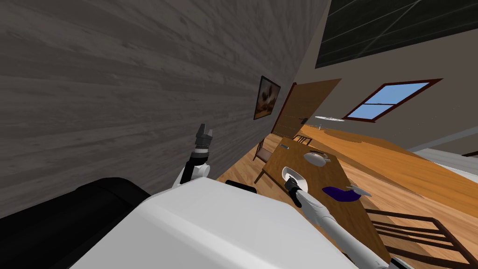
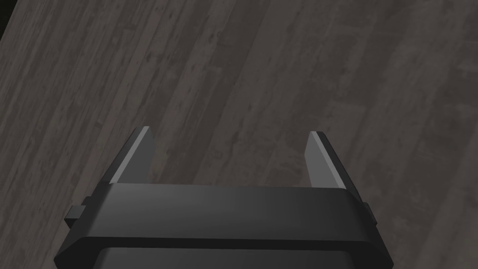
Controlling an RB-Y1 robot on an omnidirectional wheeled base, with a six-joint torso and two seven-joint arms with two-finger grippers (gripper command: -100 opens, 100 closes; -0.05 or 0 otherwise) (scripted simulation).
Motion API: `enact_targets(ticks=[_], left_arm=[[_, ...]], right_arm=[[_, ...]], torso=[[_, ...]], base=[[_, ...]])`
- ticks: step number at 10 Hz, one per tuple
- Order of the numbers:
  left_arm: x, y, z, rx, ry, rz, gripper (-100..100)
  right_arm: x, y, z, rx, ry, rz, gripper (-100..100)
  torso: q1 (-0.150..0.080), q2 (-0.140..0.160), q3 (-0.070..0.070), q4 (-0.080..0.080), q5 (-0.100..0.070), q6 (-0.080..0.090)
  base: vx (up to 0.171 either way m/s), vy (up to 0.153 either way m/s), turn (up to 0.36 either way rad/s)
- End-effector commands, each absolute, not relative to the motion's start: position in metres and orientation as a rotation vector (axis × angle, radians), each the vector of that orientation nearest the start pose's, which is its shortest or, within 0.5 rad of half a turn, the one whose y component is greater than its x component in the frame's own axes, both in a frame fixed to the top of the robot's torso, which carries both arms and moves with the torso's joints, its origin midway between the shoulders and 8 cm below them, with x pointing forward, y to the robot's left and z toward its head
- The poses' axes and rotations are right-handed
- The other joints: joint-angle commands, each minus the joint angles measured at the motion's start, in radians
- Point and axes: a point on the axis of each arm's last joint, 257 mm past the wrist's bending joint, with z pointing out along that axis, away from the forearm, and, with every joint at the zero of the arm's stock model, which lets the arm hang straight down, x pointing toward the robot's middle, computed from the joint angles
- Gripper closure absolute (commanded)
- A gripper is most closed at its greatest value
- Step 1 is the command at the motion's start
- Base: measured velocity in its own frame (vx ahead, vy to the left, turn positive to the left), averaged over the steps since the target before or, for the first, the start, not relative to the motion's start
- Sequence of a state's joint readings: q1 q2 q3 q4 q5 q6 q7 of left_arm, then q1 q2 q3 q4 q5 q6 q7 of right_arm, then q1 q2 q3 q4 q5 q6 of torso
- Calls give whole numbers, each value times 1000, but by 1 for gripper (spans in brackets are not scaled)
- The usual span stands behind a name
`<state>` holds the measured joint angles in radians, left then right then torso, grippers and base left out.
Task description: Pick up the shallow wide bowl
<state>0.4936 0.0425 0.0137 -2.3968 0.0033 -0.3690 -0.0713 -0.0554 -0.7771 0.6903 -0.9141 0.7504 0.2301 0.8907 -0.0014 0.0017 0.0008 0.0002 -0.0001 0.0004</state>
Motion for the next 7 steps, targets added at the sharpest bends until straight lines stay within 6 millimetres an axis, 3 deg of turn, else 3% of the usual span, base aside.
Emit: enact_targets(ticks=[1,4,5,7], left_arm=[[342,276,54,-606,666,-1227,0],[342,276,54,-606,666,-1227,0],[342,276,54,-606,666,-1227,0],[342,276,54,-606,666,-1227,0]], right_arm=[[378,-515,-501,-1116,2226,-850,-100],[364,-502,-516,-1193,2228,-821,-100],[388,-510,-497,-1107,2223,-857,-100],[375,-503,-509,-1165,2230,-851,-100]], torso=[[0,0,0,0,0,0],[-1,0,0,0,0,0],[0,0,0,0,0,0],[-2,1,1,0,0,0]], base=[[-28,-31,-64],[-17,-29,-3],[-31,-42,-65],[-25,-35,-3]])
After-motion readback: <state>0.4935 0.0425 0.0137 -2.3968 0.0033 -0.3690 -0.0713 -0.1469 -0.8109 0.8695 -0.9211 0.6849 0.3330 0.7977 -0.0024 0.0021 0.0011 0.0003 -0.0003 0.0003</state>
